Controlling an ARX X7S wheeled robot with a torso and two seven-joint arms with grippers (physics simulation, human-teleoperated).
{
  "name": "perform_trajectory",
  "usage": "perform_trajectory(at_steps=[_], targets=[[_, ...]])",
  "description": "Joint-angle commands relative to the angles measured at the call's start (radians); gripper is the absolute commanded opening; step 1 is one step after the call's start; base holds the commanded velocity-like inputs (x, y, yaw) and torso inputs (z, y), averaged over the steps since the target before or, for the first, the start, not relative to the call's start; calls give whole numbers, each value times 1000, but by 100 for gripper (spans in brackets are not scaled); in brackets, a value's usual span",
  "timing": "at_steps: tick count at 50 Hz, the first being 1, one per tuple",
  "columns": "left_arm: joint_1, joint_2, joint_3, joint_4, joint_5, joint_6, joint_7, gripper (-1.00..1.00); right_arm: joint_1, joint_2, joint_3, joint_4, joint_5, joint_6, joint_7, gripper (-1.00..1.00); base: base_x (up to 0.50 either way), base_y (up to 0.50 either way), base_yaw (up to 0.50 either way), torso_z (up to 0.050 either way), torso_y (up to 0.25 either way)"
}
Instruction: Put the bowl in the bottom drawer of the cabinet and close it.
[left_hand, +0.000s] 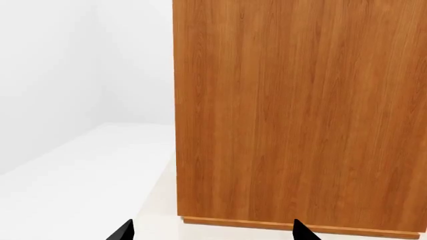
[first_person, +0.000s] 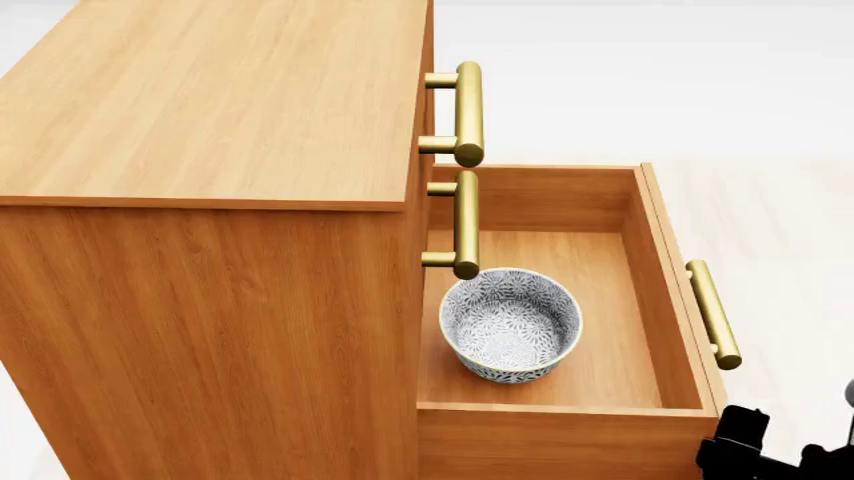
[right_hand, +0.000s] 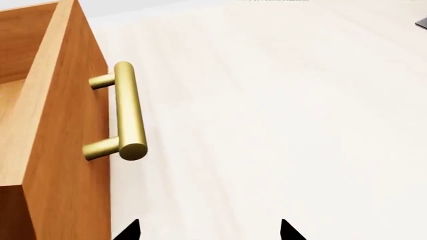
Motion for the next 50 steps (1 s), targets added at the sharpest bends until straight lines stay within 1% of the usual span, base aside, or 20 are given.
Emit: perform_trajectory(at_steps=[1, 50], targets=[[-2, 1, 1, -6, -2, 4, 2, 100, -1, -8, -20, 8, 6, -14, -7, 100, 0, 0, 0, 0, 0], [-4, -2, 3, -4, -3, 3, -3, 100, 10, -27, -82, -11, 32, -5, -23, 100, 0, 0, 0, 0, 0]])
